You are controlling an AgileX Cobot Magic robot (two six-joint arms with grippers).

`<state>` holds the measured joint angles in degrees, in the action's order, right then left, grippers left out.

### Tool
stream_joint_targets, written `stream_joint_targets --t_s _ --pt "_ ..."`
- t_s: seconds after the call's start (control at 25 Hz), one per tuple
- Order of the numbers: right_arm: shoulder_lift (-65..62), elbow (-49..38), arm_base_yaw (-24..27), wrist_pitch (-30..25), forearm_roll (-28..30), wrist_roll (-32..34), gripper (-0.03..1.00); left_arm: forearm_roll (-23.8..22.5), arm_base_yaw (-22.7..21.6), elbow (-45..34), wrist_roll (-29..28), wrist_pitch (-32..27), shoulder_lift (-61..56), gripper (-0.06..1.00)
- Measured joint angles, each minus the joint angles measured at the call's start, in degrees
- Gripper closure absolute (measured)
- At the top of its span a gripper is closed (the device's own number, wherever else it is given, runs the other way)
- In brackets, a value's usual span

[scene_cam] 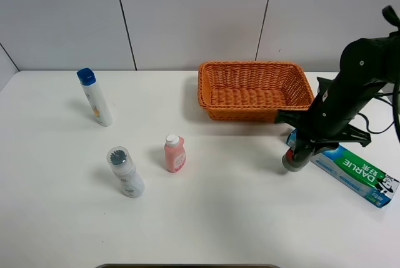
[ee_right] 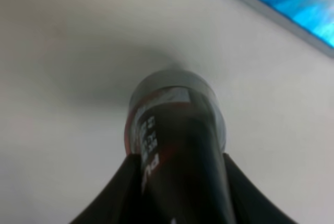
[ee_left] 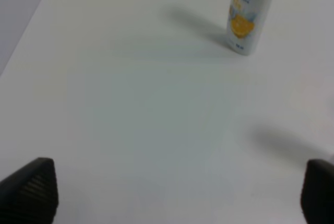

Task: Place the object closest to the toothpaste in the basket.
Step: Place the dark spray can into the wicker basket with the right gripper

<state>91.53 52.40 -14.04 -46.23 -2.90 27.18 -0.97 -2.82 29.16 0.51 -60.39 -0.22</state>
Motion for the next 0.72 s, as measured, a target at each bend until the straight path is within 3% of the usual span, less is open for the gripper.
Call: stream_joint_targets --t_s 0.52,0.72 --pt "-15.0 0.0 0.0 -0.6 4.6 -2.2 0.65 0.0 0.0 0.0 0.0 0.0 0.0 0.00" --pt "-19.5 0.0 0.0 3.9 4.9 -7.7 0.65 0.0 0.0 0.0 0.0 0.0 0.0 0.00"
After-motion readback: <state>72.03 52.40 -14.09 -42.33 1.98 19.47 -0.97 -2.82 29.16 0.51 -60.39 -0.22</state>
